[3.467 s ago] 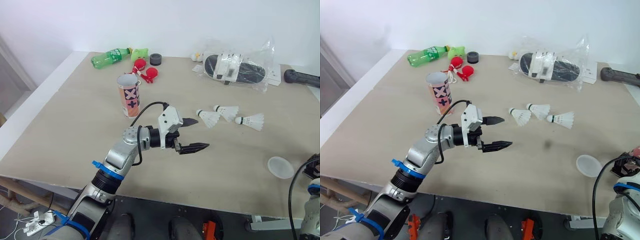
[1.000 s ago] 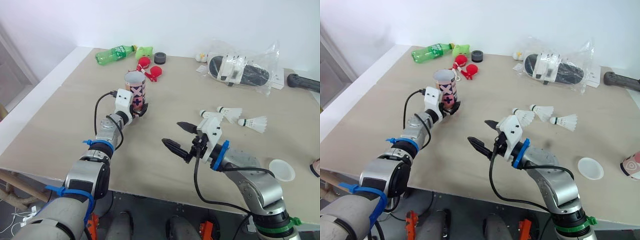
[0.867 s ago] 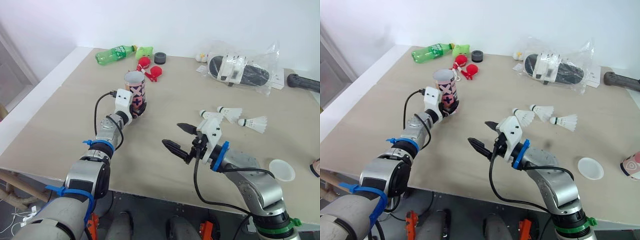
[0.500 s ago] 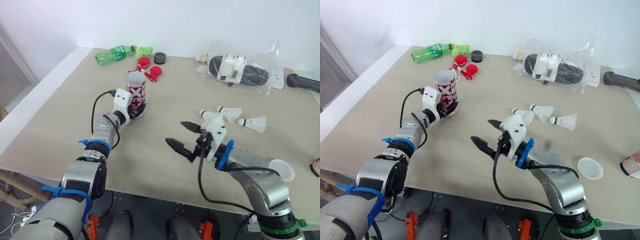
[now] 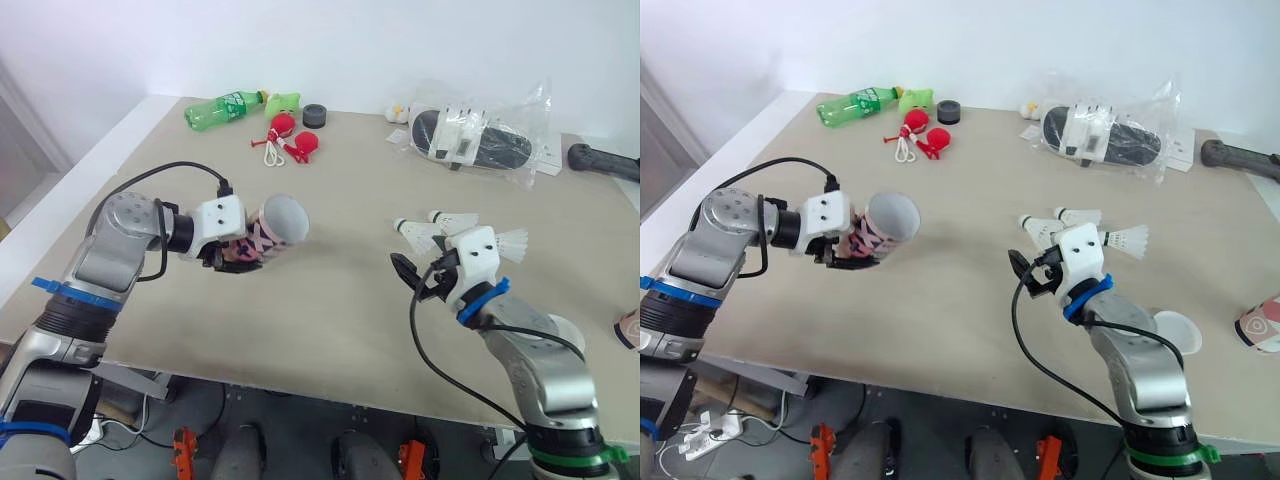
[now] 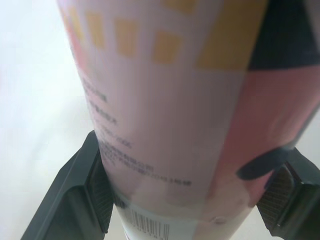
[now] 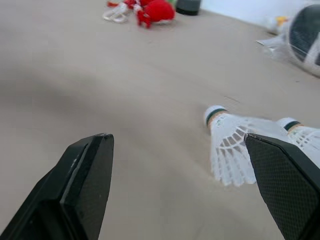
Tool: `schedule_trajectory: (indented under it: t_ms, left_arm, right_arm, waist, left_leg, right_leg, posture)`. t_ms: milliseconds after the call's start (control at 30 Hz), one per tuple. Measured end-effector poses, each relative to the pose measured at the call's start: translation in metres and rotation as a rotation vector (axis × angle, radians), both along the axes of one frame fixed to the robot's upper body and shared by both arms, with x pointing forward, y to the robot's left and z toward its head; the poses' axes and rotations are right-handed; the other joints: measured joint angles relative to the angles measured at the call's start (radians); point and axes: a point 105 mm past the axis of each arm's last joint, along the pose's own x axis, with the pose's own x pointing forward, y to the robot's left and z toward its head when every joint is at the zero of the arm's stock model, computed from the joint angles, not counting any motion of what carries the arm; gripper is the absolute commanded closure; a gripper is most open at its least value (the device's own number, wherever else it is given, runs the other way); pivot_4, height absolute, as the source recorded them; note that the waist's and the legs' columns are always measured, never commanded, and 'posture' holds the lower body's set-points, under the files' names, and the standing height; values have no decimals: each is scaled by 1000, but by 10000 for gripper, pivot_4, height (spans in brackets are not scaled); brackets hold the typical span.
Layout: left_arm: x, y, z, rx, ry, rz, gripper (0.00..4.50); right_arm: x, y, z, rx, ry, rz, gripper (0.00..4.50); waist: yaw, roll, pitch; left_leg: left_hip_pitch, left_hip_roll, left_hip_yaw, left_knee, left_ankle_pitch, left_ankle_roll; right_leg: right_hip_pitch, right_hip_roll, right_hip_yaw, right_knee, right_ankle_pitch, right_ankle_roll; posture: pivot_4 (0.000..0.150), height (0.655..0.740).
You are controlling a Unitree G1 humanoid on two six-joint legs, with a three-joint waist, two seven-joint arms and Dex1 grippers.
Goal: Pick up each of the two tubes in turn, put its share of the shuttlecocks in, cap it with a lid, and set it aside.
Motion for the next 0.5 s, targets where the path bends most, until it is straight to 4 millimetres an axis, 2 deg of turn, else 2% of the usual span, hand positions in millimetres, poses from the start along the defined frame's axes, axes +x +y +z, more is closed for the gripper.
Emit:
schedule_trajectory:
  t_ms: [167, 300, 500]
  left_arm:
    - [-10, -3, -12, 44, 59, -13, 14315]
    - [-10, -2, -15, 58, 51, -5, 14315]
    - [-8, -5, -16, 55, 37, 4, 14315]
  right_arm:
    - [19, 3, -21, 16, 59, -39, 0]
    - [38, -6, -22, -10, 66, -114, 0]
    - [55, -6, -28, -6, 77, -147, 0]
  waist:
    - [-2, 0, 0]
    - [-2, 0, 0]
    - [-2, 0, 0]
  left_leg:
    - [-1, 0, 0, 0, 0, 0]
    - [-1, 0, 0, 0, 0, 0]
    - [-1, 1, 0, 0, 0, 0]
  right_leg:
    - [-1, 1, 0, 0, 0, 0]
    - [-2, 1, 1, 0, 0, 0]
    - [-1, 1, 0, 0, 0, 0]
  posture:
    - [1500, 7400]
    - [1500, 7400]
    - [1500, 7400]
